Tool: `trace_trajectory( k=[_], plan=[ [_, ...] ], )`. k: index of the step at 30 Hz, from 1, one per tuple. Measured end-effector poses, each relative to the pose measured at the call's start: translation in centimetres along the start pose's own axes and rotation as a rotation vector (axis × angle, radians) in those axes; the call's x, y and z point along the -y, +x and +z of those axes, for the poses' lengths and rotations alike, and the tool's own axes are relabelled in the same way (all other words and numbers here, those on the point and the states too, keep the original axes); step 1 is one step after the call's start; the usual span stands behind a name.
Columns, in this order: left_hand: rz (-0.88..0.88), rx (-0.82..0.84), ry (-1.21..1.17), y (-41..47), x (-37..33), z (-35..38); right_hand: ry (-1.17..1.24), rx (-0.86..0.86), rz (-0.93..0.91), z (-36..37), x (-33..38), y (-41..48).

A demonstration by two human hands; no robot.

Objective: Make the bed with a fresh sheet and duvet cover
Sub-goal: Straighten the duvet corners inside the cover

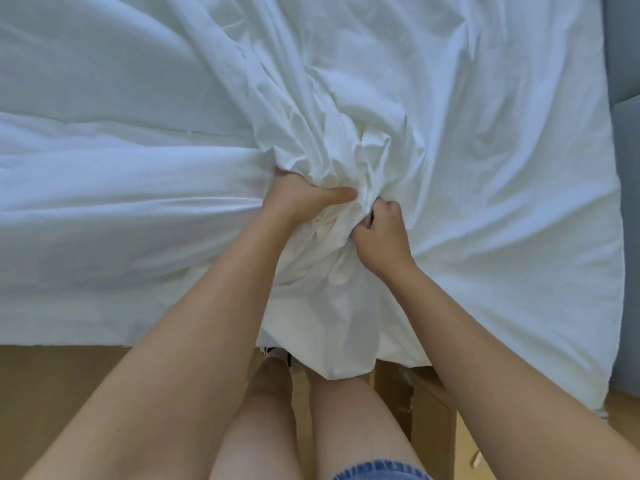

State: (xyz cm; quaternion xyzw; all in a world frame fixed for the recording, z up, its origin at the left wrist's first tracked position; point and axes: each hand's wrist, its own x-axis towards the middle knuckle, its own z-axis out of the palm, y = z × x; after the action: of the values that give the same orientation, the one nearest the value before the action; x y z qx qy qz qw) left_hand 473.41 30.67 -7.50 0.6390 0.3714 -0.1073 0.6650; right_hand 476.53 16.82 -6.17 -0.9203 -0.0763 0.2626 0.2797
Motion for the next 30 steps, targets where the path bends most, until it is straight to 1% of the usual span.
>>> trace_trajectory(
  k=[2,3,4,5,6,7,8,9,11,13,14,16,17,18,19,20,21,22,24,25,26,28,30],
  plan=[
    [-0.003,-0.200,0.075,0.2,0.0,1.5,0.051,-0.079,-0.085,-0.3,1.0,0.9],
    [-0.017,-0.337,0.071,-0.2,0.2,1.9,0.139,-0.086,-0.130,-0.4,1.8,1.1],
    [-0.034,-0.454,0.017,-0.8,0.4,1.6,0.205,-0.073,-0.184,-0.3,2.8,1.2],
    [-0.037,-0.491,-0.119,-1.1,0.8,1.0,0.263,-0.024,-0.227,0.1,3.8,1.1],
    [-0.015,-0.440,-0.345,-1.3,1.0,0.1,0.296,0.032,-0.257,0.7,4.8,0.8],
    [0.000,-0.293,-0.571,-1.5,1.3,-0.9,0.324,0.096,-0.248,1.8,5.8,0.3],
    [0.001,-0.147,-0.718,-1.5,1.7,-1.8,0.351,0.175,-0.245,2.9,6.4,0.1],
    [0.001,-0.037,-0.753,-1.6,1.8,-2.6,0.343,0.234,-0.238,3.6,7.1,0.0],
    [0.001,0.070,-0.613,-1.4,1.1,-3.3,0.314,0.320,-0.244,3.5,7.1,0.4],
    [-0.029,0.095,-0.398,-0.7,-0.5,-2.6,0.373,0.358,-0.225,1.2,5.9,1.0],
    [-0.055,0.066,-0.308,-0.2,-1.2,-1.8,0.364,0.268,-0.224,-0.1,4.9,1.1],
    [-0.092,-0.096,-0.165,1.0,-1.9,-0.4,0.186,-0.111,-0.151,-1.8,1.6,1.5],
    [-0.097,-0.168,-0.127,1.4,-2.1,0.0,0.076,-0.231,-0.036,-2.3,-0.1,1.8],
    [-0.102,-0.188,-0.125,1.6,-2.3,0.1,-0.015,-0.257,0.132,-2.6,-1.1,1.9],
    [-0.106,-0.166,-0.161,1.7,-2.4,-0.1,-0.058,-0.200,0.295,-2.7,-2.0,2.0],
    [-0.120,-0.122,-0.199,1.8,-2.4,-0.4,-0.032,-0.124,0.385,-2.5,-2.5,2.3],
    [-0.132,-0.085,-0.210,1.8,-2.4,-0.7,0.066,-0.082,0.384,-2.3,-2.6,2.5],
    [-0.144,-0.057,-0.198,1.8,-2.4,-1.0,0.182,-0.089,0.331,-2.0,-2.2,2.8],
    [-0.173,-0.008,-0.192,1.6,-2.6,-1.4,0.330,-0.090,0.168,-1.7,0.0,3.4],
    [-0.190,0.029,-0.220,1.5,-2.8,-1.4,0.357,-0.027,0.088,-1.5,1.3,3.4],
    [-0.208,0.080,-0.271,1.5,-3.0,-1.4,0.375,0.072,0.010,-1.4,2.3,3.3],
    [-0.245,0.195,-0.368,1.4,-3.3,-1.4,0.340,0.263,-0.062,-0.9,3.8,2.8],
    [-0.269,0.274,-0.350,1.6,-3.5,-1.4,0.289,0.322,-0.084,-0.2,4.1,2.3]
  ],
)
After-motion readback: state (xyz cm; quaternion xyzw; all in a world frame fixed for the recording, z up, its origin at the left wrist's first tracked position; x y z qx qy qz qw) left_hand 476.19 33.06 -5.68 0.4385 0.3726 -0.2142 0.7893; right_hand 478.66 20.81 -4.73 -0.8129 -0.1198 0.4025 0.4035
